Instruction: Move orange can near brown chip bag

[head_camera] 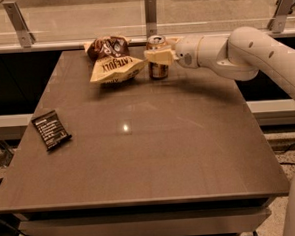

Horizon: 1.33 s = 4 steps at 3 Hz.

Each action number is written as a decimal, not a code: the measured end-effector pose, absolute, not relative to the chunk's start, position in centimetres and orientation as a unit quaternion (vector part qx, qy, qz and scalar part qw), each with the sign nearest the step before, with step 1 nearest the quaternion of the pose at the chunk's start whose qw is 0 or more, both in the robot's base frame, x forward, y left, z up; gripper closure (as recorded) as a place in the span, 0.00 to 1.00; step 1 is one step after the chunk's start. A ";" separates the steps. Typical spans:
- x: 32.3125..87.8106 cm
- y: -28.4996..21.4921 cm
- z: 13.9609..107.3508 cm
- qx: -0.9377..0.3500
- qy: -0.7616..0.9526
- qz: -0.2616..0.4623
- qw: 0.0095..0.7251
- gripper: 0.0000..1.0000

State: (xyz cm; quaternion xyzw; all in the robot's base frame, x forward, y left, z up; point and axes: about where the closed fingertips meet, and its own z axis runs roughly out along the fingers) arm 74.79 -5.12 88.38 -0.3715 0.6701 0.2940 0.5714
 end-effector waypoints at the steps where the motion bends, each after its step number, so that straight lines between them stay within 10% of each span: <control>1: 74.8 -4.8 88.4 -0.374 0.669 0.295 0.570 0.82; 4: 74.7 -3.9 88.4 -0.377 0.667 0.300 0.569 0.13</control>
Offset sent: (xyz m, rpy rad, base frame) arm -0.0003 0.0032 0.0004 -0.0003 -0.0006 0.0053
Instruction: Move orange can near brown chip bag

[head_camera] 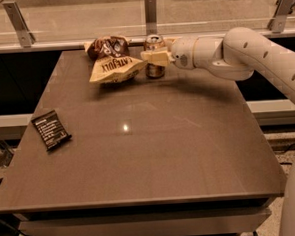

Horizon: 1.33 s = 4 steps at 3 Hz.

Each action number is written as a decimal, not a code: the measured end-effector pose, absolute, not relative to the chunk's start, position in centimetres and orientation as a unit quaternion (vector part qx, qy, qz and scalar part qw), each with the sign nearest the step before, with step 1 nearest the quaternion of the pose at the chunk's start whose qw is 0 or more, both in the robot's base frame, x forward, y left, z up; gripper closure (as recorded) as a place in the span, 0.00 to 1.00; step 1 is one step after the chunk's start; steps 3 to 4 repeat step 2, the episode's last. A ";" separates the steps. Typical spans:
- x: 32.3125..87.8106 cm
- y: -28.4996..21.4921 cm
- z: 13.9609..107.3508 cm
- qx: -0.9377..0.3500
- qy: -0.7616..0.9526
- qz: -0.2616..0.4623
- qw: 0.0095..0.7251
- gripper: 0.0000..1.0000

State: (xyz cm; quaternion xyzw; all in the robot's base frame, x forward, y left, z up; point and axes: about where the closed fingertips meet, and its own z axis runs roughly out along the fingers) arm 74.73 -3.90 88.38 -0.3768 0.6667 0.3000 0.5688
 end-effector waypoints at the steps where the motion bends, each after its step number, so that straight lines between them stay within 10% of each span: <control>1: 74.7 -3.6 88.4 -0.378 0.666 0.302 0.568 0.00; 4: 74.7 -3.6 88.4 -0.378 0.666 0.302 0.568 0.00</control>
Offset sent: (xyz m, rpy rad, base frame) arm -0.0001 0.0027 -0.0001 0.0008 0.0004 0.0039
